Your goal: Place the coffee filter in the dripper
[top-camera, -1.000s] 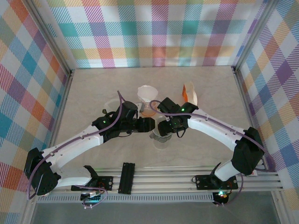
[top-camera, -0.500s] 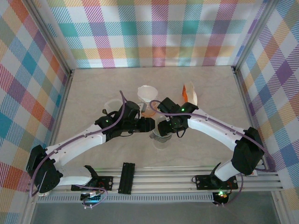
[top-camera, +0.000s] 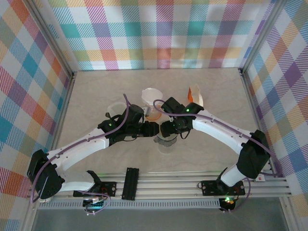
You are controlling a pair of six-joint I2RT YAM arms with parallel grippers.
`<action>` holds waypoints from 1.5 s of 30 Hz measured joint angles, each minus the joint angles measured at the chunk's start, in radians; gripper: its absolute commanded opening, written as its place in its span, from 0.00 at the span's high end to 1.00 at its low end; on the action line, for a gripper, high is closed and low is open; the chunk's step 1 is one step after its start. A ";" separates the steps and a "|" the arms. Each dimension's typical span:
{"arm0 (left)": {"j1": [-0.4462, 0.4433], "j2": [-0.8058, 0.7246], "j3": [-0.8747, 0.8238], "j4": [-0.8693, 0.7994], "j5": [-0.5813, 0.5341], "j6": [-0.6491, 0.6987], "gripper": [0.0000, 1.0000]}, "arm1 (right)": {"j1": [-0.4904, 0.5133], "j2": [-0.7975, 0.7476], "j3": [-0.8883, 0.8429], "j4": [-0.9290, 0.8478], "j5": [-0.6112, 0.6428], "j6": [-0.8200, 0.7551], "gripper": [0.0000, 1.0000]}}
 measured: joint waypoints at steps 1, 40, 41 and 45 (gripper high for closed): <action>0.000 0.000 0.000 0.000 0.000 0.000 0.54 | 0.000 0.003 -0.005 0.006 -0.001 0.000 0.20; 0.000 0.000 0.000 0.001 -0.001 0.000 0.52 | -0.006 -0.010 -0.045 -0.008 -0.011 0.003 0.19; 0.000 -0.001 0.000 0.001 -0.001 0.000 0.53 | -0.006 -0.010 -0.045 -0.008 -0.011 0.003 0.19; 0.000 -0.003 0.000 0.000 -0.005 -0.002 0.58 | -0.006 -0.010 -0.042 -0.009 -0.008 0.003 0.19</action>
